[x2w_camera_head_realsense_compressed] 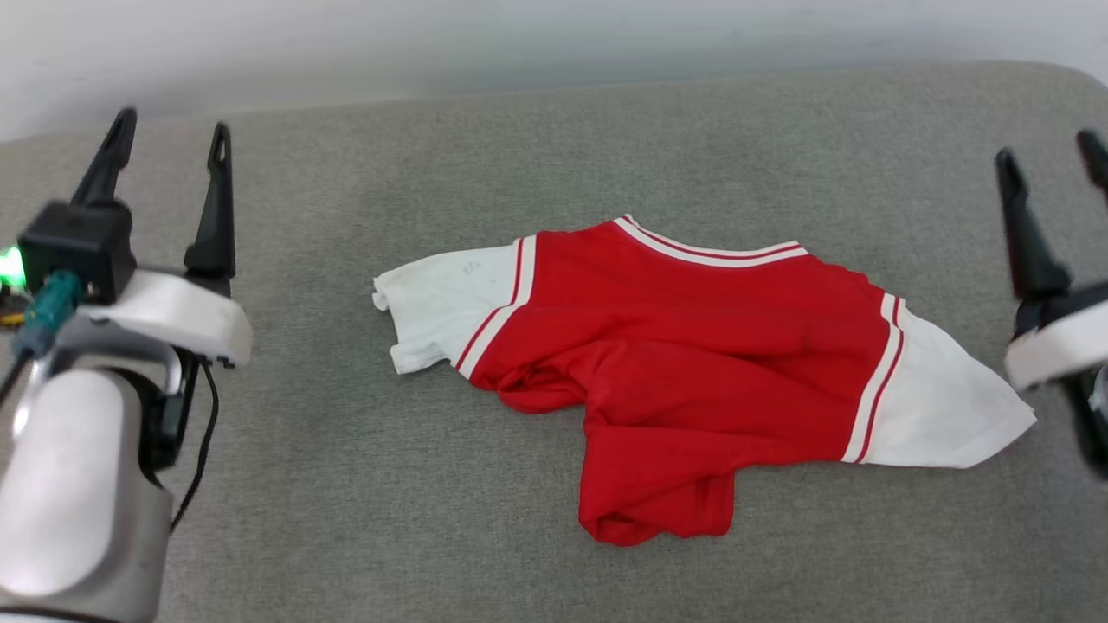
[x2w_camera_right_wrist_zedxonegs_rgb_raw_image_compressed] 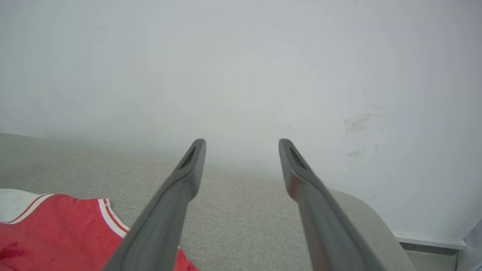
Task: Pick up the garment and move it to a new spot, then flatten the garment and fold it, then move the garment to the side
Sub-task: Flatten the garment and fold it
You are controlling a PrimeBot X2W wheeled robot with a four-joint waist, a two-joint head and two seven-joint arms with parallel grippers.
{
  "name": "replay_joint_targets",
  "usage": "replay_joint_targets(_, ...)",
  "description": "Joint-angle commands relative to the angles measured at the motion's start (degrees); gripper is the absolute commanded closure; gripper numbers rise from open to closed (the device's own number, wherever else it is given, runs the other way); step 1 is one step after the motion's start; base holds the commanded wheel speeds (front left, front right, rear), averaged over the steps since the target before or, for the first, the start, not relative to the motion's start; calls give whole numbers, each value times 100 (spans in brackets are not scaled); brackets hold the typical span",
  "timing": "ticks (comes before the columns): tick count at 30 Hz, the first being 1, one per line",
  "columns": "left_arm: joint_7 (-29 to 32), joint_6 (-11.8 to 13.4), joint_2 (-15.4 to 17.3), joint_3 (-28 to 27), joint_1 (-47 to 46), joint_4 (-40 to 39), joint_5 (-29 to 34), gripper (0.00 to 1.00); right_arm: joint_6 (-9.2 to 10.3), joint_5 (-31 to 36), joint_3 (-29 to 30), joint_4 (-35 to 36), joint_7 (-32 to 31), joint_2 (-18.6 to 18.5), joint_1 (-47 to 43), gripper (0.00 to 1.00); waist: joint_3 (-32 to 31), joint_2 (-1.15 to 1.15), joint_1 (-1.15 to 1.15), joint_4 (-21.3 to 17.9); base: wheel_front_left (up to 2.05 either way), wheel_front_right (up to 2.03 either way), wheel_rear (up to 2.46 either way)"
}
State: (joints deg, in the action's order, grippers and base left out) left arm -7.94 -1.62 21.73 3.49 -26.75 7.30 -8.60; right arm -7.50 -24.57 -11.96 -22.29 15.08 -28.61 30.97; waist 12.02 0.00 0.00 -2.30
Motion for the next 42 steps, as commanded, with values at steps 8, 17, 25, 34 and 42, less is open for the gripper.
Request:
replay_joint_targets(8, 1470, -472, 428, 426, -1048, 350, -320, 0, 3, 1203, 1184, 1805, 10, 1156, -1400, 0, 227, 0, 0, -189, 0, 0, 0)
replay_joint_targets(17, 3892, -572, 1181, 1991, -2211, 494, -1688, 0, 3, 1505, 1314, 2542, 11, 1615, -1835, 0, 575, 0, 0, -350, 0, 0, 0)
replay_joint_targets(25, 5375, -574, 1748, 3202, -3081, 823, -3193, 0, 3, 1494, 1178, 2738, 11, 1782, -1603, 0, 1015, 0, 0, -591, 0, 0, 0)
replay_joint_targets(34, 6402, -575, 2098, 4329, -3568, 1001, -4022, 0, 3, 1529, 1085, 2748, 12, 1839, -1403, 0, 1461, 0, 0, -795, 0, 0, 0)
replay_joint_targets(42, 6668, -575, 2315, 5301, -3465, 1151, -4133, 0, 3, 1531, 1082, 2671, 12, 1891, -1315, 0, 1561, 0, 0, -868, 0, 0, 0)
